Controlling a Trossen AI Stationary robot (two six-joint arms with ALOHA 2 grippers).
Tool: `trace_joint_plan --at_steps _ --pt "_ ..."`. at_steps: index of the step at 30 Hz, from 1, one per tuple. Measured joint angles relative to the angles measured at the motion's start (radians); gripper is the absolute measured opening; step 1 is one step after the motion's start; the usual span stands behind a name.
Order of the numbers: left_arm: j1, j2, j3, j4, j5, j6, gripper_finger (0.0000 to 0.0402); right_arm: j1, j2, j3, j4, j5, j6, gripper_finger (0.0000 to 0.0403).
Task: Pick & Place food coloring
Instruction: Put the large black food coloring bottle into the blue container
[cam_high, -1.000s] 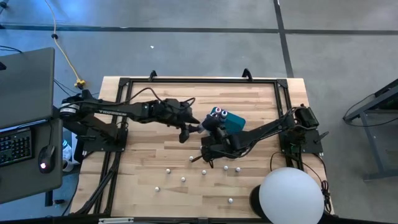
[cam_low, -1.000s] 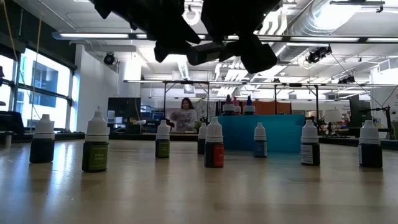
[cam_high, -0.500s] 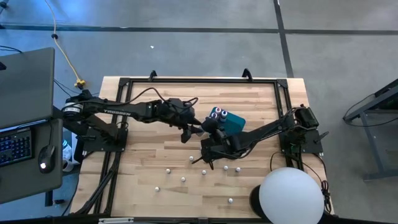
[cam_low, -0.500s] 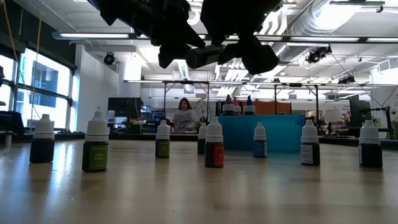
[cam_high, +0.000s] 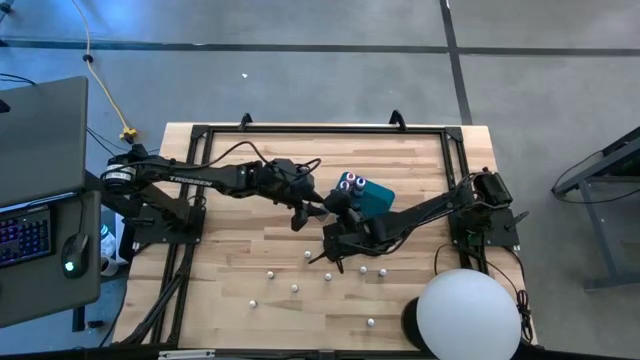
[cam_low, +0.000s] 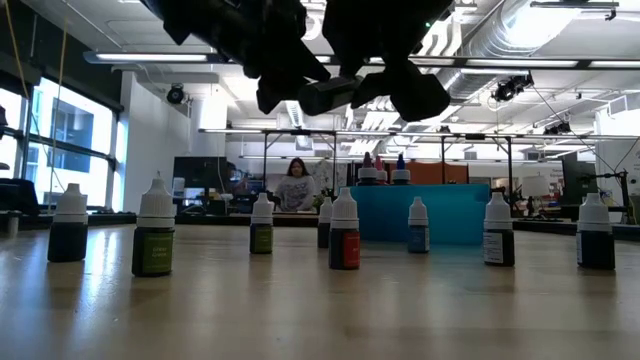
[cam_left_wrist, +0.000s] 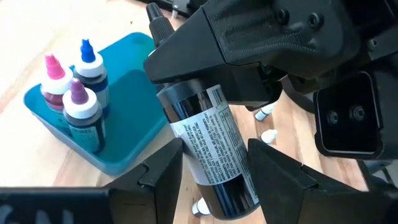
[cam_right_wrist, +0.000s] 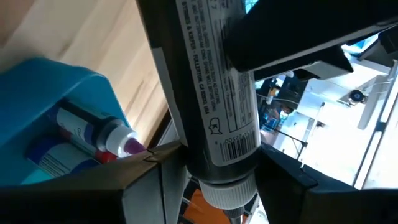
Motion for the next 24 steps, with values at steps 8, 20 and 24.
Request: trace_joint_plan --at_steps 8,20,24 --pt "-0.002 0.0 0.0 -0.005 -0.03 0.003 0.0171 -0.001 -0.001 0.001 -0.008 -0.024 0.0 0.015" --pt "-0.001 0.001 0.0 -0.02 0.029 0.034 0.0171 -0.001 -0.003 0.005 -0.021 -0.087 0.002 0.0156" --pt "-0.001 0.001 0.0 -0.029 0.03 0.034 0.0176 -0.001 -0.003 0.005 -0.019 -0.107 0.001 0.0154"
